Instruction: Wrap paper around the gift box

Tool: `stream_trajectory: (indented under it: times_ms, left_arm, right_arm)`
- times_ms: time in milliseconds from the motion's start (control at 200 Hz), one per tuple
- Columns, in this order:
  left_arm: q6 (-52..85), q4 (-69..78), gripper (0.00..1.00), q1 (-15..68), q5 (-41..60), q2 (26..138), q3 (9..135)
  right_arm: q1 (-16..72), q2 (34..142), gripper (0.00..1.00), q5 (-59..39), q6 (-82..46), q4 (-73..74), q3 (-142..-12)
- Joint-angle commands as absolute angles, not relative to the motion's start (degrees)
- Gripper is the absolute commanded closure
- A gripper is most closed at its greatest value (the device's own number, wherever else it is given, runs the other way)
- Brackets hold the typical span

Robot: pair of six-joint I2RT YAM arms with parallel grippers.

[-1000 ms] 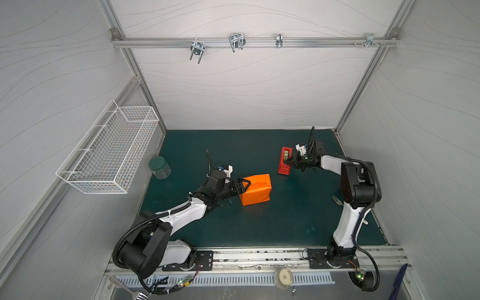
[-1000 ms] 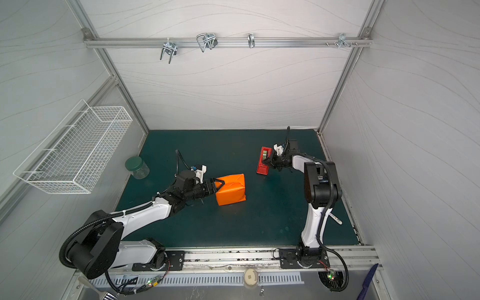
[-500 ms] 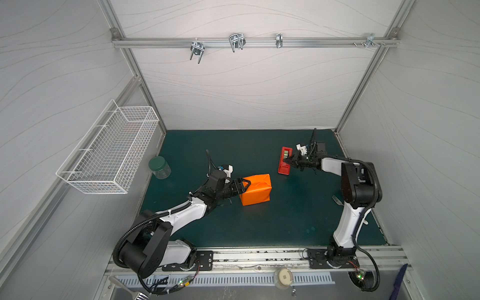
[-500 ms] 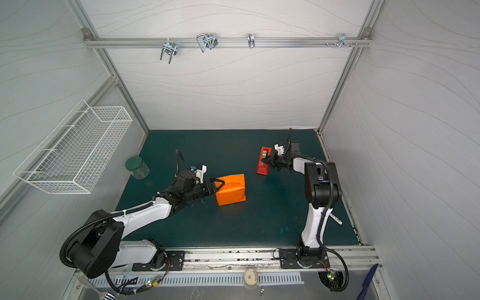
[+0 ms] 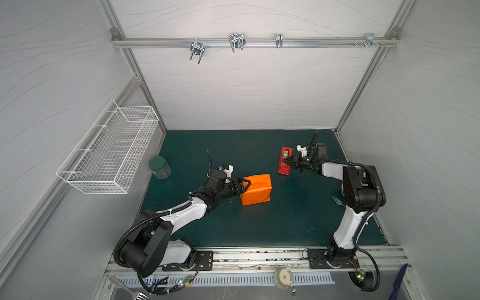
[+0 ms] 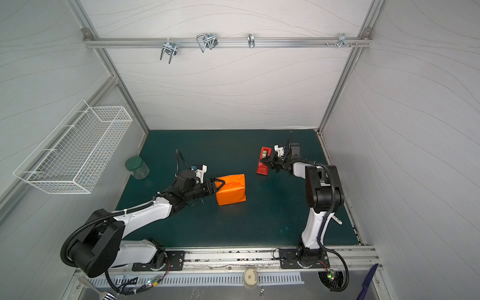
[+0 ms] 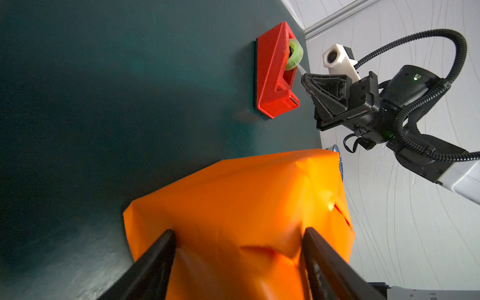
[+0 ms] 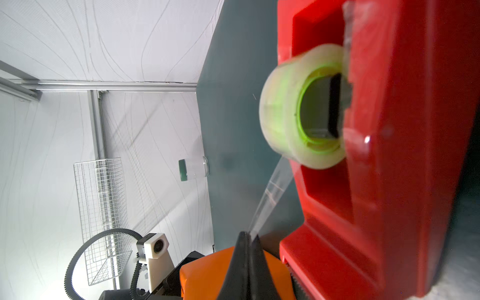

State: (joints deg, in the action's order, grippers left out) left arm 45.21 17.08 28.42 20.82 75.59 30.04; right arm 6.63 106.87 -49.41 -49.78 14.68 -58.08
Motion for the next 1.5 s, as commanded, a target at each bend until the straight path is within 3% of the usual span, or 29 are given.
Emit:
stream_trajectory:
  times_ms: [0,555,990,1496]
  left_arm:
    - [42.93,7.0,0.23,28.83,20.68,77.96,28.56]
    - [42.71,7.18,0.23,28.82,20.65,79.1,28.92]
    - [42.4,7.12,0.23,28.83,20.81,79.89,29.44]
    - [42.45,7.47,0.23,28.78,20.83,80.86,29.36]
  right_arm:
    - [7.97,102.44,1.0,-52.73,-51.42,17.13,-55.67]
    - [9.14,99.83,1.0,-46.96,-45.65,14.91,-45.28]
    - [7.68,105.52,1.0,-37.65,-39.95,8.39,-48.32]
    - [7.7,103.64,1.0,-26.88,-32.55,-1.63,-50.91]
